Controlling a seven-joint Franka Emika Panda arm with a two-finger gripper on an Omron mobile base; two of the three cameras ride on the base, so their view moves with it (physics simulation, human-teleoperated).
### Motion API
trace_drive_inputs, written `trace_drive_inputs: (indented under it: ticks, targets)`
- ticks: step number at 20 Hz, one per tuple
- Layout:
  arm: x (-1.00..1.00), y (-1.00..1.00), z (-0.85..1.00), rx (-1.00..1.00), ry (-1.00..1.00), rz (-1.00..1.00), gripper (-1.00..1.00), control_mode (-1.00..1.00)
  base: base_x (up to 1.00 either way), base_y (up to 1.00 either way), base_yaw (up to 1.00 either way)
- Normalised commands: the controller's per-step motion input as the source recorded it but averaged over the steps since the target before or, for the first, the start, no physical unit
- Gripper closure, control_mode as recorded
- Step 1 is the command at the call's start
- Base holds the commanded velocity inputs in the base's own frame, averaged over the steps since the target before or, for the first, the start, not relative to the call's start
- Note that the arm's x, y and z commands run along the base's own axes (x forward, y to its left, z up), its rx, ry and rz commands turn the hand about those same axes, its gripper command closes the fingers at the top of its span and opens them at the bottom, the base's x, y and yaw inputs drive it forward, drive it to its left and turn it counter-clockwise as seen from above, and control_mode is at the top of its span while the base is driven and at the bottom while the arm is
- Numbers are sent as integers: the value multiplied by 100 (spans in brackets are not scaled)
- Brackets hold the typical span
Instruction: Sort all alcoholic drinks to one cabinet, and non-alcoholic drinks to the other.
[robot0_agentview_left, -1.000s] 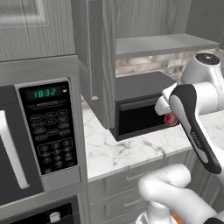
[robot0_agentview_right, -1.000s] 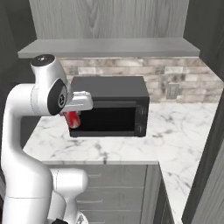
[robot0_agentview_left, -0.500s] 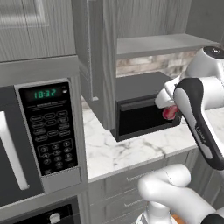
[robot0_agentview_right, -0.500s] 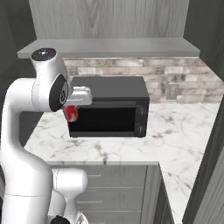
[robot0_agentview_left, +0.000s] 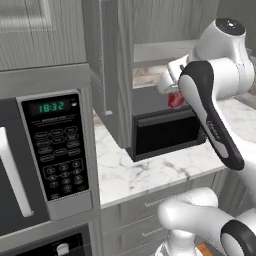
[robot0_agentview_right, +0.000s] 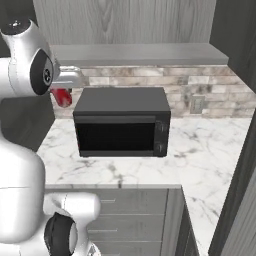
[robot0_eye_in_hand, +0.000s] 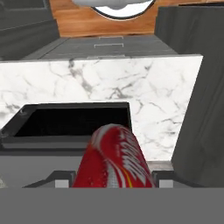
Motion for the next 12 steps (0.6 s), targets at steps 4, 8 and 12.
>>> trace_drive_inputs:
  ticks: [4,8,12]
  targets:
    - [18,22,94,0,-7,-6,100,-100,0,0,0]
    - [47,7,38,0,0,-3,100,-100,0,0,0]
    - [71,0,0,0,0,-1,100,-100,0,0,0]
